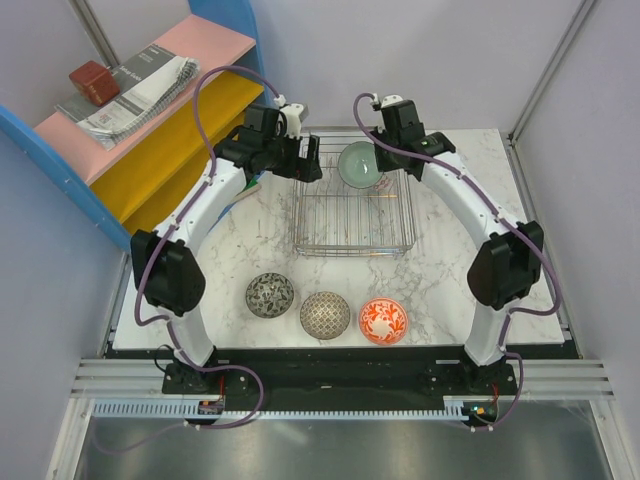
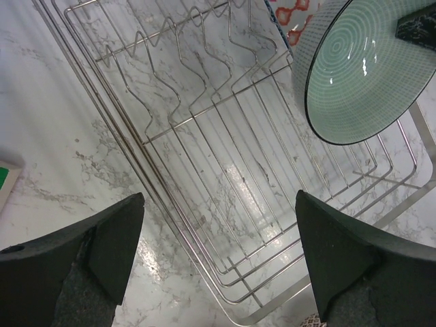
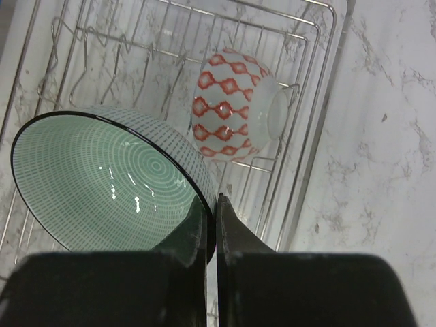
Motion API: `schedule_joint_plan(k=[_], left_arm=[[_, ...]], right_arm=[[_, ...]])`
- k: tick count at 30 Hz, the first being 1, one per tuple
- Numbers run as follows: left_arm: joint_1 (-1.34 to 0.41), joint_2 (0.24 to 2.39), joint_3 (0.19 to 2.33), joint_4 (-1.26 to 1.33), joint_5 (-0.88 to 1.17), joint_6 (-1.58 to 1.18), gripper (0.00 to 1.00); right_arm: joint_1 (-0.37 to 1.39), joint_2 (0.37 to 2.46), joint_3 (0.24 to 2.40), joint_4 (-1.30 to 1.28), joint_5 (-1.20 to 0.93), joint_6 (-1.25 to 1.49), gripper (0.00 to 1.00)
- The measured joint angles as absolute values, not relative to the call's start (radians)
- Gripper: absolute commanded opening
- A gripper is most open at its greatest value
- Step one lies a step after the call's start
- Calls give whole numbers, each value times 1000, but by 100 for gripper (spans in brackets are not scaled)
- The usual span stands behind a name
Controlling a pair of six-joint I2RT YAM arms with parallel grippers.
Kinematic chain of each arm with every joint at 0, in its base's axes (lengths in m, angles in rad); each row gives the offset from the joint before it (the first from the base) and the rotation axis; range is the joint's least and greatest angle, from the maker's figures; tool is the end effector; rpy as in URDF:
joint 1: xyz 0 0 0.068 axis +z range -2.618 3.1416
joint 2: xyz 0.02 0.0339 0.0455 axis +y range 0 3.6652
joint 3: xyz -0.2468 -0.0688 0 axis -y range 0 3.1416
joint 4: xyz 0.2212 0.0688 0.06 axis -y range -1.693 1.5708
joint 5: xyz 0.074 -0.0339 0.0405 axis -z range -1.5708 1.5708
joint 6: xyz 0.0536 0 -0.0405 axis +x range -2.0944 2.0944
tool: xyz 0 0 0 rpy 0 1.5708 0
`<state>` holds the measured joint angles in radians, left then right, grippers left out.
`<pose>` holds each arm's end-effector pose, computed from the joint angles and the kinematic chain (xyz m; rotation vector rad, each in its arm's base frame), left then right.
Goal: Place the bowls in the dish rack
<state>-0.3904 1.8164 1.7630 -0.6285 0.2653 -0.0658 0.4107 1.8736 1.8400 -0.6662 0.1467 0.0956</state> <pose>0.3661 -0.1659 0.3218 0.5106 2.2232 -0.5410 0.3826 0.1580 0.3198 -0.2786 2.2464 0.1027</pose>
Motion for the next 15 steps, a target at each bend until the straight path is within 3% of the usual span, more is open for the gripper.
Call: schedule_joint_plan(k=[15], left_arm=[[-402, 1843, 1837, -625, 211, -96, 94]], right_arm=[[509, 1956, 1855, -604, 227, 204, 0]])
